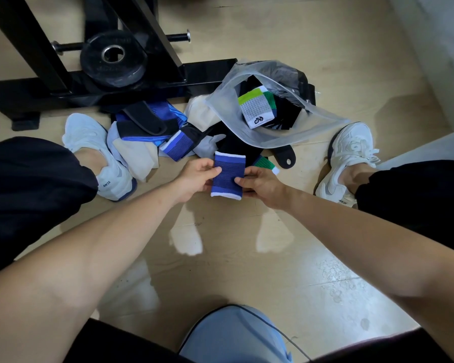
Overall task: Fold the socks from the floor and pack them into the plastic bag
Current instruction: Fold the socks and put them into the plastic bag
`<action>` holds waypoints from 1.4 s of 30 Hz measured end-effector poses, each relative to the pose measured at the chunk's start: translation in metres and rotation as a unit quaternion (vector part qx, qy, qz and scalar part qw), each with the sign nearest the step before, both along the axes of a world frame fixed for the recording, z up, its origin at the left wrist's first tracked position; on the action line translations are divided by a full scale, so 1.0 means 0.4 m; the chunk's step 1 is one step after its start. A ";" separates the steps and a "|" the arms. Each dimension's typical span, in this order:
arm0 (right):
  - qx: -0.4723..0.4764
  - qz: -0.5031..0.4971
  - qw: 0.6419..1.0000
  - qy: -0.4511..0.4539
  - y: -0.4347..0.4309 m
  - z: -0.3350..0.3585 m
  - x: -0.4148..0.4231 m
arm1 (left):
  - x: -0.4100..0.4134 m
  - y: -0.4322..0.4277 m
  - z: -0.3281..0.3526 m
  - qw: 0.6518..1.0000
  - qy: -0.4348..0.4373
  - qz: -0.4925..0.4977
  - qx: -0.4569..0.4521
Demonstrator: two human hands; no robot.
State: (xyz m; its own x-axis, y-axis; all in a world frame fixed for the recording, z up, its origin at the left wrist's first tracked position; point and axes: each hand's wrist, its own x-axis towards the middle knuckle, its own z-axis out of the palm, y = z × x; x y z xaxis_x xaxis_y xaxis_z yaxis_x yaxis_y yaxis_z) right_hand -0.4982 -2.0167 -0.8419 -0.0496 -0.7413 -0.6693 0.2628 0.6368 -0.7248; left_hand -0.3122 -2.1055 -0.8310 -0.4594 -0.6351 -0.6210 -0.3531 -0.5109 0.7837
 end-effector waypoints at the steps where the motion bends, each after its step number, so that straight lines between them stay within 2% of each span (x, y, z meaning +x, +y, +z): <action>1: 0.001 -0.015 1.000 -0.004 -0.001 0.000 0.001 | 0.001 0.000 0.000 1.000 -0.001 0.000 0.002; 10: 0.010 -0.042 0.999 0.008 -0.008 -0.002 0.007 | 0.000 0.004 0.004 0.997 -0.040 -0.053 -0.030; 15: 0.015 -0.054 0.996 -0.068 -0.011 0.012 -0.011 | 0.014 -0.006 0.012 0.999 0.023 -0.009 0.042; 21: 0.045 -0.022 0.992 -0.112 -0.015 0.027 -0.045 | 0.022 -0.020 0.031 0.993 0.035 0.000 0.117; 27: 0.022 0.009 0.997 -0.072 -0.014 0.028 -0.040 | 0.013 -0.008 0.011 1.000 -0.010 -0.015 0.014; 33: -0.005 0.014 0.999 -0.041 -0.013 0.019 -0.020 | 0.003 0.001 0.007 0.998 -0.043 -0.013 -0.044; 36: -0.023 0.012 1.000 -0.013 -0.015 0.018 -0.008 | -0.006 0.006 0.006 0.997 -0.054 0.003 -0.057; 42: -0.043 0.007 0.998 0.048 -0.013 0.023 0.008 | -0.021 0.017 0.008 0.995 -0.049 -0.030 -0.076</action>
